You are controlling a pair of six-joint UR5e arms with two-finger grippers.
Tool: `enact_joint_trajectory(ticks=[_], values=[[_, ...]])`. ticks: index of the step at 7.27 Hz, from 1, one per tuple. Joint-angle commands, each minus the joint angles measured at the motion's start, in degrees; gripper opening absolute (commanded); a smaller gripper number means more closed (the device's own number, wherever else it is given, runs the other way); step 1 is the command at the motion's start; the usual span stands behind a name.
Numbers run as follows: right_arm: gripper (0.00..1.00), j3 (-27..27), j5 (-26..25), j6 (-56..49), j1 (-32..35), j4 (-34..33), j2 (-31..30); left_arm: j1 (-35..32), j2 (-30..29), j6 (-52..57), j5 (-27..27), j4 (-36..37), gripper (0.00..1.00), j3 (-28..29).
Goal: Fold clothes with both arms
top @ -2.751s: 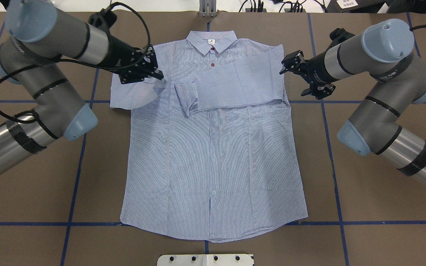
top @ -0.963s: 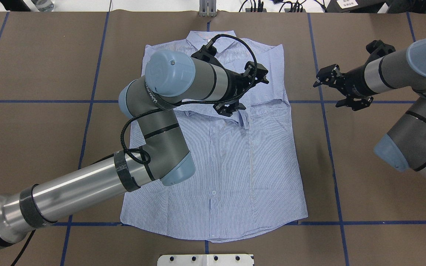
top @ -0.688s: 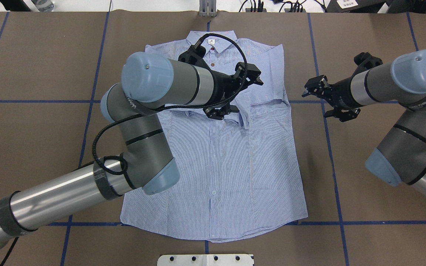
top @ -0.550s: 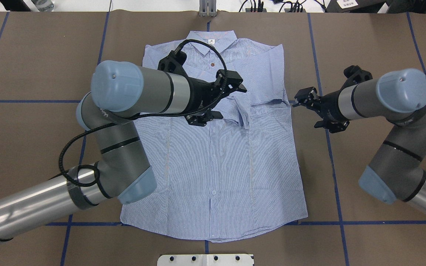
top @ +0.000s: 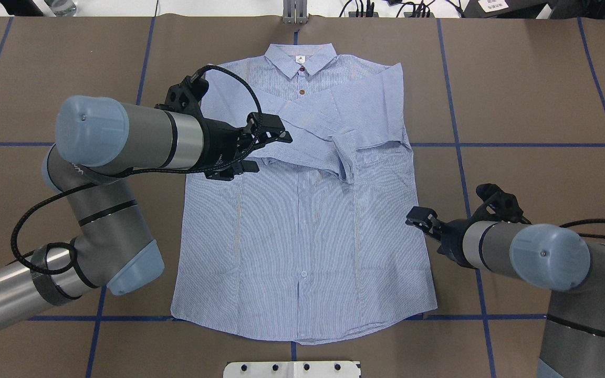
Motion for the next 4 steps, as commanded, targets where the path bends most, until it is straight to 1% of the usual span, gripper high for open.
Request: enact_joint_trajectory(ticks=[1,2,3,4], values=[[0.99,4.6,-4.8,7.6,-8.1,-7.4,-3.2,-1.6,0.8,2.5,0.0,0.1,0.97,0.9],[0.98,5.3,-4.7,10.5,-8.8,-9.1,-3.1,-3.1,1.4,2.7,-0.1,-0.2,0.97,2.2],[0.98,5.3,-5.0,13.0,-10.3,-9.5,-2.8,-3.2,1.8,5.3,-0.1,0.0,0.97,2.7],[0.98,5.4,-5.0,13.5,-10.4,-9.5,-2.8,-3.2,2.1,5.4,-0.1,0.0,0.97,3.2]])
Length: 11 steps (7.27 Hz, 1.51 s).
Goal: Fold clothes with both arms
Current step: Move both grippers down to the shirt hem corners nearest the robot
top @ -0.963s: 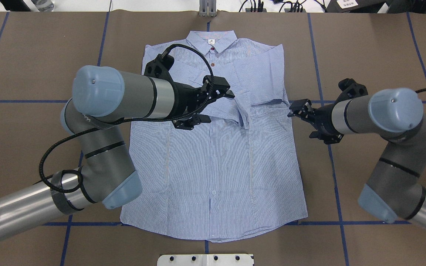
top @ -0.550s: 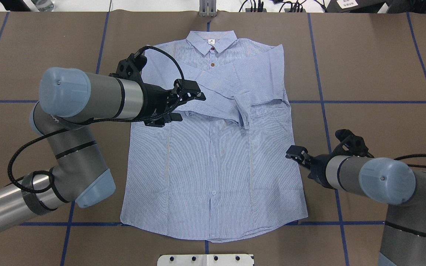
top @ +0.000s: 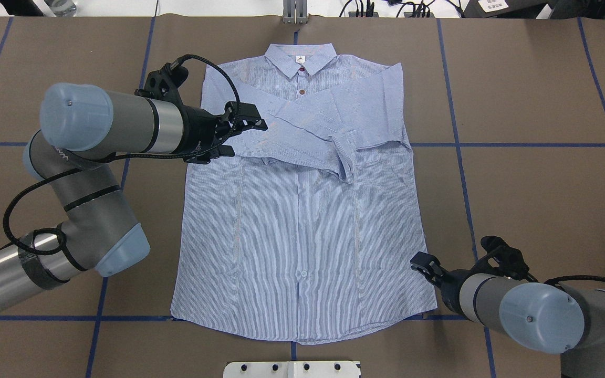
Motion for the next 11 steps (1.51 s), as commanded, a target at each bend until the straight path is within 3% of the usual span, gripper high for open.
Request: enact_joint_trajectory(ticks=[1,5,7,10,11], values=[[0.97,0.0,0.2,1.6,-1.0,-0.7,0.0,-0.2,0.7,0.9,0.1,-0.1,0.97,1.6],[0.88,-1.3,1.3,2.1,-3.0,-1.7,-0.4,0.0,0.7,0.8,0.1,-1.0,0.97,3.8],[0.77,-1.2,1.8,2.1,-3.0,-1.7,-0.4,0.0,0.7,0.8,0.1,-1.0,0.97,3.7],[0.16,-1.1,1.9,2.1,-2.8,-1.8,-0.5,0.0,0.7,0.8,0.2,-1.0,0.98,3.8],[0.0,-1.0,1.9,2.1,-2.7,-1.8,-0.6,0.0,0.8,0.8,0.2,-1.0,0.98,3.8]])
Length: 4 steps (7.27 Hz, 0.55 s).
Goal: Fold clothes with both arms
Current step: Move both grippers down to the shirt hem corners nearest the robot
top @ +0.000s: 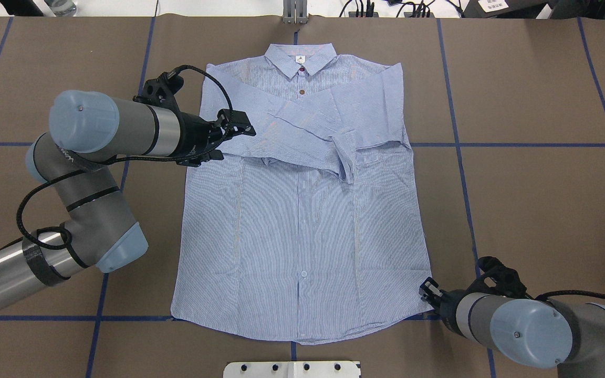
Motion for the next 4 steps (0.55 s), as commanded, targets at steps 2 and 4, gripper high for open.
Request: enact_joint_trajectory(ticks=[2,4], values=[[0.0,1.7,0.9,0.0,0.3,-0.2,-0.9,0.7,0.4,-0.8,0.1,0.1,0.98,0.3],[0.0,3.0,1.8,-0.1,0.8,-0.3,-2.1,5.8,3.7,-2.0,1.5,5.5,0.98,-3.3]])
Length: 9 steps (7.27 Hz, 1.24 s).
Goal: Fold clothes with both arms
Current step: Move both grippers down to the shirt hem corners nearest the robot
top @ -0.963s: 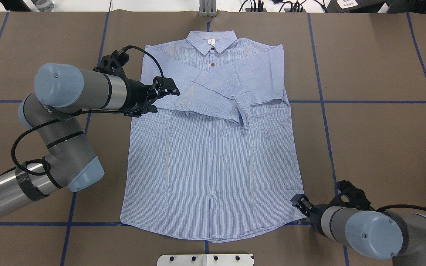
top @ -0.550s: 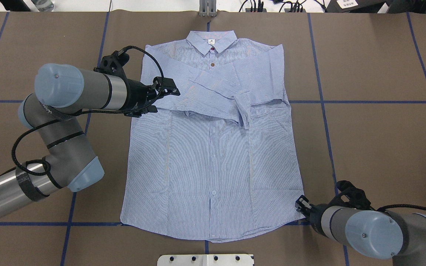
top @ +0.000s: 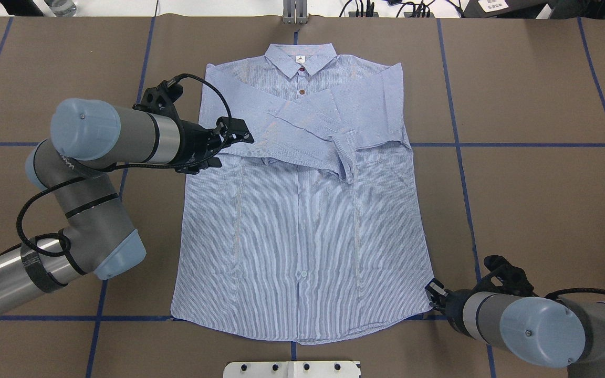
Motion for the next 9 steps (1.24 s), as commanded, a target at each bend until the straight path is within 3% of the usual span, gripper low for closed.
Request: enact_joint_trajectory(ticks=[1,2,5,6,7,9], values=[[0.0,0.6,0.5,0.0,0.4,-0.1,-0.5,8.7,3.4,-0.9,5.4,11.6,0.97,-7.5],[0.0,0.6,0.5,0.0,0.7,-0.1,-0.6,13.7,7.2,-0.7,9.2,13.8,0.95,-10.3],[0.0,0.8,0.6,0.0,1.1,-0.1,-0.5,17.8,16.9,-0.2,11.5,17.6,0.9,-18.3],[0.0,0.8,0.5,0.0,1.1,-0.1,-0.5,18.7,18.2,-0.2,11.8,20.2,0.88,-21.1],[0.0,1.0,0.5,0.0,1.1,-0.1,-0.4,20.7,18.0,-0.8,12.0,27.4,0.87,-22.6],[0.0,1.1,0.5,0.0,1.3,-0.1,-0.4,25.5,18.4,-2.7,15.0,28.5,0.82,-22.8]])
